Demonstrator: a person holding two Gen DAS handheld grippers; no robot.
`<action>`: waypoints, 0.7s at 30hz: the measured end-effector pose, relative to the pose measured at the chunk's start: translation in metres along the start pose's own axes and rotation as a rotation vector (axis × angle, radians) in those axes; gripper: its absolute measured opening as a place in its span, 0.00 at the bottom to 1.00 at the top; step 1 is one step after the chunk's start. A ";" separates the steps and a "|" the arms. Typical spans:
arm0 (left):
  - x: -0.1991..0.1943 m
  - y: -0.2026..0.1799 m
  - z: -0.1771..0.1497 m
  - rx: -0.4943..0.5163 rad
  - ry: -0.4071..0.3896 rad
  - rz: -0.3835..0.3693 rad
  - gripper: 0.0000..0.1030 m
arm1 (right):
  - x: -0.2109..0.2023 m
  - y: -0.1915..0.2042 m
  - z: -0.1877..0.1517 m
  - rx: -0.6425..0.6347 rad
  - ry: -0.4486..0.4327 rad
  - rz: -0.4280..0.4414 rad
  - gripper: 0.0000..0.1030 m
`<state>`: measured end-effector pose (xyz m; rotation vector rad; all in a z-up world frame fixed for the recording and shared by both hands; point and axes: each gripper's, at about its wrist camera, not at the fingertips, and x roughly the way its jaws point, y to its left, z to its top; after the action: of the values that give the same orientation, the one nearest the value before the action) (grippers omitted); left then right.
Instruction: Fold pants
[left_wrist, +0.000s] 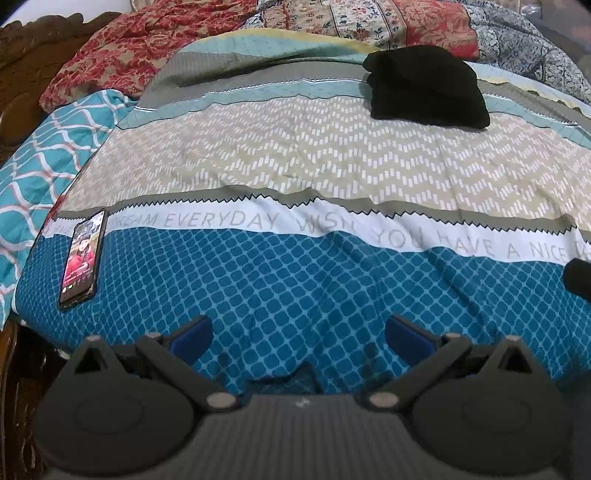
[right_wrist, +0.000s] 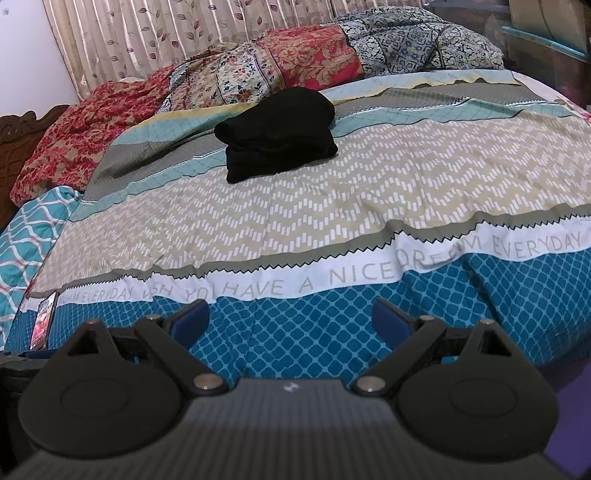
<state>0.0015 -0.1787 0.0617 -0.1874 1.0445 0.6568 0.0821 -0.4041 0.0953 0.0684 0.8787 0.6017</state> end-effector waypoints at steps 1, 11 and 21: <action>0.000 -0.001 0.000 0.004 0.001 0.002 1.00 | 0.000 0.000 0.000 0.003 0.001 0.001 0.93; 0.005 -0.002 -0.002 0.011 0.026 0.009 1.00 | 0.003 -0.005 -0.001 0.025 0.023 0.019 0.93; 0.007 -0.004 -0.002 0.032 0.019 0.031 1.00 | 0.005 -0.010 -0.001 0.039 0.042 0.030 0.93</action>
<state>0.0049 -0.1800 0.0544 -0.1502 1.0774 0.6672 0.0886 -0.4102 0.0878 0.1050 0.9322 0.6158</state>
